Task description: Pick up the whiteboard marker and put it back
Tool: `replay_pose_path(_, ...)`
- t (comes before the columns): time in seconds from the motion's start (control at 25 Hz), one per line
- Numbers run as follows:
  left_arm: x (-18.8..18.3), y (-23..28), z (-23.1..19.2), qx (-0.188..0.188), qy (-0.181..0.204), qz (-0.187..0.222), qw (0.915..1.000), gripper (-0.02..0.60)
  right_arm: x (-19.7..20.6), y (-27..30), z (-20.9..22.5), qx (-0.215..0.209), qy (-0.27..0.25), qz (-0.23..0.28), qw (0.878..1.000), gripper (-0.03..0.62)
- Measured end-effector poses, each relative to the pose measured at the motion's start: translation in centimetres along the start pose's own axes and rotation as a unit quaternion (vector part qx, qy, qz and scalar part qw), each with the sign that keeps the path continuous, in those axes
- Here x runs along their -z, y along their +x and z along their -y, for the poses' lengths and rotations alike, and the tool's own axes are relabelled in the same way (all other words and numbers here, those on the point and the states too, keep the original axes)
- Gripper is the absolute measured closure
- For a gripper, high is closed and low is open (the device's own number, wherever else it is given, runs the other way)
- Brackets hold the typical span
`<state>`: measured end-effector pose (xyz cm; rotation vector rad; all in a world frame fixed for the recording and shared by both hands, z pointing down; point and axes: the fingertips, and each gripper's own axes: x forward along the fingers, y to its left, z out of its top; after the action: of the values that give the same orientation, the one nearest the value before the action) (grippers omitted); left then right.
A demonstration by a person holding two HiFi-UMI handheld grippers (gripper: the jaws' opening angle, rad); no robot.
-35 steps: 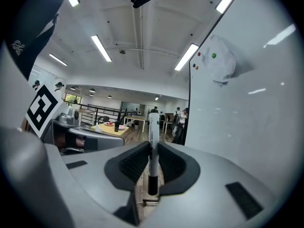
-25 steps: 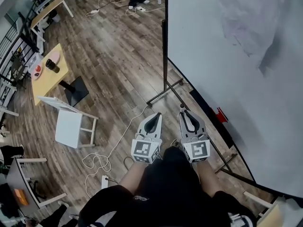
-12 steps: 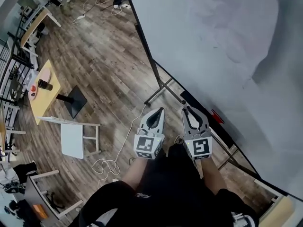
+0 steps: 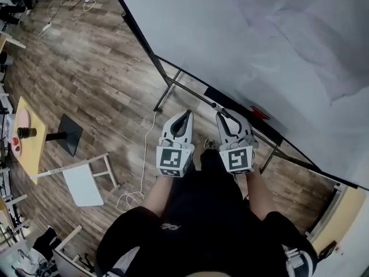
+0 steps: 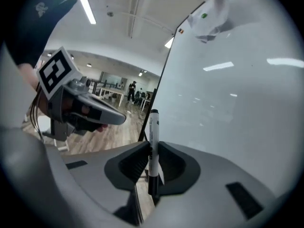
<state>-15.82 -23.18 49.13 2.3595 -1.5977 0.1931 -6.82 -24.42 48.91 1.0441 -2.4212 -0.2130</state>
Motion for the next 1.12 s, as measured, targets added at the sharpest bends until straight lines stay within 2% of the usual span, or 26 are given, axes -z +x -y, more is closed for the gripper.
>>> replay_pose_path(0.12,0.9,0.4,-0.9,0.050,0.001,-0.011,0.9987,0.575,1.7,0.8,-0.7,0.019,-0.027,-0.074,0.997,0.537)
replay_pose_path(0.24,3.3,1.3,-1.7,0.093,-0.004,-0.033,0.9952,0.575,3.4,0.8,-1.4,0.044,-0.054,-0.154,0.986,0.537)
replay_pose_path(0.36,5.4,3.4,-2.0,0.122,0.010,-0.056,0.9908,0.575,4.6,1.0,-1.4,0.063,-0.066,-0.192,0.977,0.537)
replay_pose_path(0.52,6.4,4.4,-1.2,0.152,0.001,-0.063,0.9864,0.575,6.1,1.2,-1.2,0.066,-0.070,-0.232,0.968,0.537)
replay_pose_path(0.8,7.1,5.7,-2.4,0.163,0.015,-0.079,0.9833,0.575,10.1,3.7,-0.1,0.043,-0.132,-0.304,0.942,0.537)
replay_pose_path(0.88,7.3,6.1,-3.4,0.157,0.020,-0.086,0.9836,0.575,11.2,4.9,-0.1,0.028,-0.131,-0.317,0.939,0.537)
replay_pose_path(1.12,7.0,7.2,-5.1,0.133,0.004,-0.099,0.9861,0.575,13.1,7.2,0.2,-0.010,-0.139,-0.347,0.927,0.537)
